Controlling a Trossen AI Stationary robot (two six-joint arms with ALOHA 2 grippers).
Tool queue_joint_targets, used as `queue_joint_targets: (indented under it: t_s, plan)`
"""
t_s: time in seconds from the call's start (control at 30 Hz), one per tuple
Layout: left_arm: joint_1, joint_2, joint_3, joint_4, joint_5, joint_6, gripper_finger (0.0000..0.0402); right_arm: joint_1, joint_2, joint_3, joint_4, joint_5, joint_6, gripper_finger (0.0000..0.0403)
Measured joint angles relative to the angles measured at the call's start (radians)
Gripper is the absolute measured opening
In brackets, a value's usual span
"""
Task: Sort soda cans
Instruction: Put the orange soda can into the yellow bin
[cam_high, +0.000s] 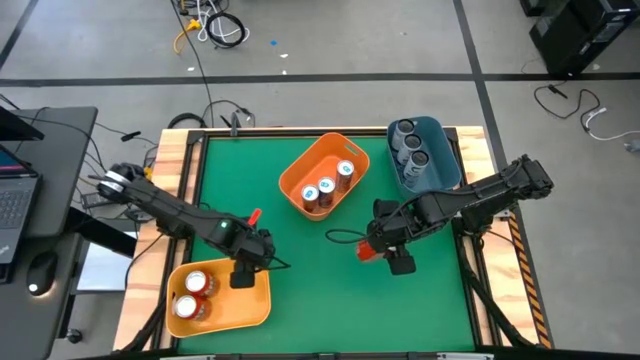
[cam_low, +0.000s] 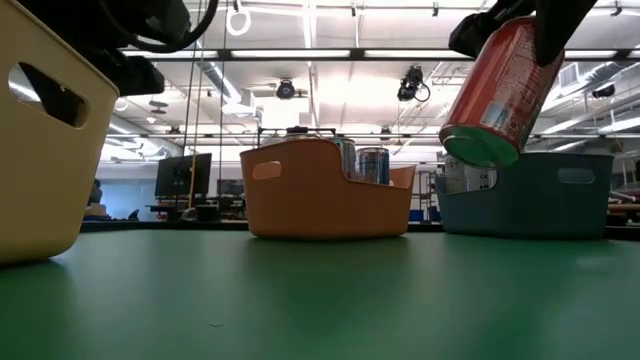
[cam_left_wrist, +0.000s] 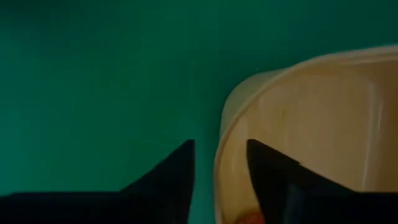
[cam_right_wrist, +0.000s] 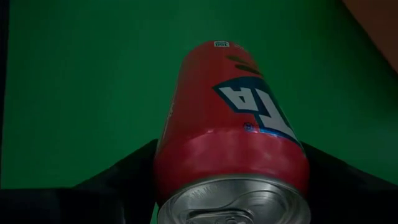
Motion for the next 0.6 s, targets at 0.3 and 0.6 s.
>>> queue_joint_targets:
  t_s: [0.3, 0.6]
  plan:
    - [0.013, 0.004, 0.000, 0.083, -0.026, 0.051, 0.0011, 0.000, 0.000, 0.000, -0.022, -0.003, 0.015, 0.0292]
    - [0.081, 0.018, -0.001, 0.272, -0.112, 0.114, 0.0004, 0.000, 0.000, 0.000, -0.045, -0.003, -0.001, 0.0292]
